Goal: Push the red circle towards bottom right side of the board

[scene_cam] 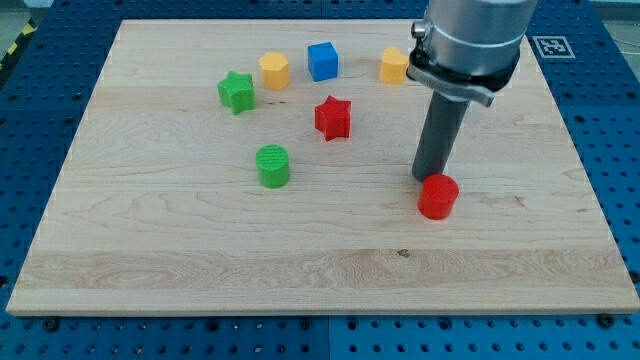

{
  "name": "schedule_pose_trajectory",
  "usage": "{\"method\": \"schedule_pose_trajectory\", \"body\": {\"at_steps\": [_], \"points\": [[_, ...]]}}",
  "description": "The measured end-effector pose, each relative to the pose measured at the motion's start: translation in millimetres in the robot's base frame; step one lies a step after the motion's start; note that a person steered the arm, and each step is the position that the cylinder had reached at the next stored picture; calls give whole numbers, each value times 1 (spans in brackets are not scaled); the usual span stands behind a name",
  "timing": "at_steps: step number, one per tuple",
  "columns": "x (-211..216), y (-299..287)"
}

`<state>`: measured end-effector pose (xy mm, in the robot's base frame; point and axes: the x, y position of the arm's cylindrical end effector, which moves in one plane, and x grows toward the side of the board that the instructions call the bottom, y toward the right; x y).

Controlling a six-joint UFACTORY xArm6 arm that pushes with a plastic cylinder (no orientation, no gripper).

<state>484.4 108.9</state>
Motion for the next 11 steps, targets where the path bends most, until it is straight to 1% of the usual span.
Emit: {"method": "schedule_pose_trajectory", "body": {"at_steps": [2, 3, 4, 5, 7, 8, 9, 10, 11], "points": [[9, -60], [18, -11], [40, 5], [50, -2], [44, 36], [19, 36], [22, 75], [47, 74], [43, 50]]}}
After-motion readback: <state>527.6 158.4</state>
